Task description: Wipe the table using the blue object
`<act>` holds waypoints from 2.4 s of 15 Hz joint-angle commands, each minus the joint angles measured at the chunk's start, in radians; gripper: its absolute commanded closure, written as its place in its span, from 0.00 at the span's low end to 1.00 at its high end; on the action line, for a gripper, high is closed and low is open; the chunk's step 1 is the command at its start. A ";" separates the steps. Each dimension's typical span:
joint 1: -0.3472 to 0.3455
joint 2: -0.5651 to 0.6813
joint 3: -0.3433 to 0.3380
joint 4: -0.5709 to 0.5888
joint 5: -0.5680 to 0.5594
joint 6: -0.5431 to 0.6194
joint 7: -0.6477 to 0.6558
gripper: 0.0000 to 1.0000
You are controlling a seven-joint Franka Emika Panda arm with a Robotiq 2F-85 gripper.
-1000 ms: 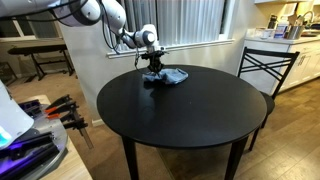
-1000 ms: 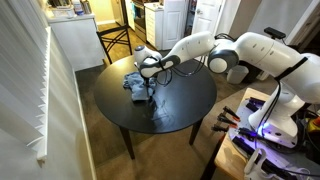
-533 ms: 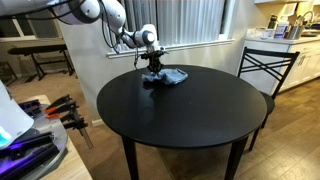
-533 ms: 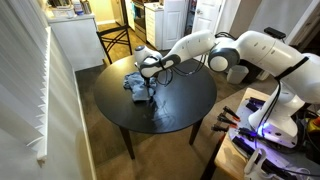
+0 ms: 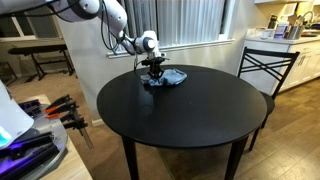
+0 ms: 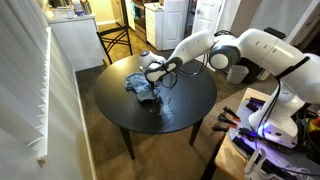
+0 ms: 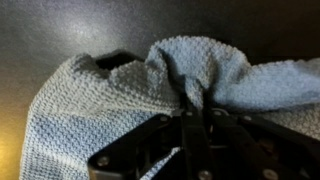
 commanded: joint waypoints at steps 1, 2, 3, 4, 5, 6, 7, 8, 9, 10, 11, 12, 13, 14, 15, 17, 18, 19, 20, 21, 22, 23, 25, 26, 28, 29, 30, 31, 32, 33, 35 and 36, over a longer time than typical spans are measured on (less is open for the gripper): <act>-0.002 -0.116 -0.047 -0.237 -0.034 0.074 0.032 0.97; 0.002 -0.137 -0.062 -0.275 -0.041 0.081 0.035 0.97; 0.002 -0.158 -0.071 -0.315 -0.044 0.083 0.030 0.97; 0.006 -0.180 -0.087 -0.356 -0.050 0.084 0.033 0.97; -0.006 -0.198 -0.081 -0.387 -0.081 0.072 0.050 0.97; -0.004 -0.220 -0.097 -0.428 -0.099 0.071 0.061 0.97; -0.001 -0.243 -0.117 -0.469 -0.121 0.072 0.093 0.97; -0.002 -0.264 -0.135 -0.509 -0.137 0.080 0.128 0.97; 0.002 -0.285 -0.162 -0.552 -0.158 0.091 0.177 0.97; -0.009 -0.308 -0.172 -0.592 -0.164 0.096 0.206 0.97; -0.016 -0.330 -0.187 -0.636 -0.173 0.107 0.237 0.97; -0.027 -0.354 -0.200 -0.679 -0.175 0.113 0.262 0.97; -0.031 -0.374 -0.216 -0.725 -0.179 0.120 0.288 0.97; -0.044 -0.396 -0.226 -0.769 -0.179 0.122 0.294 0.97; -0.058 -0.418 -0.233 -0.815 -0.183 0.134 0.290 0.97; -0.085 -0.455 -0.243 -0.910 -0.203 0.165 0.266 0.97; -0.094 -0.471 -0.247 -0.960 -0.221 0.201 0.262 0.97; -0.086 -0.486 -0.250 -1.011 -0.247 0.244 0.271 0.97; -0.082 -0.490 -0.248 -1.039 -0.267 0.273 0.272 0.97; -0.065 -0.480 -0.240 -1.047 -0.288 0.298 0.276 0.97; -0.053 -0.477 -0.230 -1.057 -0.302 0.315 0.271 0.97; -0.033 -0.469 -0.215 -1.055 -0.323 0.319 0.268 0.97; -0.004 -0.467 -0.177 -1.055 -0.348 0.312 0.254 0.97; 0.011 -0.466 -0.152 -1.055 -0.362 0.316 0.240 0.97; 0.041 -0.466 -0.109 -1.048 -0.389 0.314 0.227 0.97; 0.050 -0.461 -0.087 -1.036 -0.399 0.305 0.218 0.97; 0.056 -0.456 -0.063 -1.017 -0.398 0.290 0.205 0.97; 0.059 -0.453 -0.041 -1.003 -0.393 0.278 0.191 0.97; 0.059 -0.442 -0.022 -0.979 -0.386 0.267 0.178 0.97; 0.061 -0.433 -0.008 -0.957 -0.383 0.257 0.168 0.97; 0.058 -0.407 0.017 -0.899 -0.372 0.232 0.155 0.97; 0.057 -0.394 0.025 -0.867 -0.370 0.225 0.150 0.97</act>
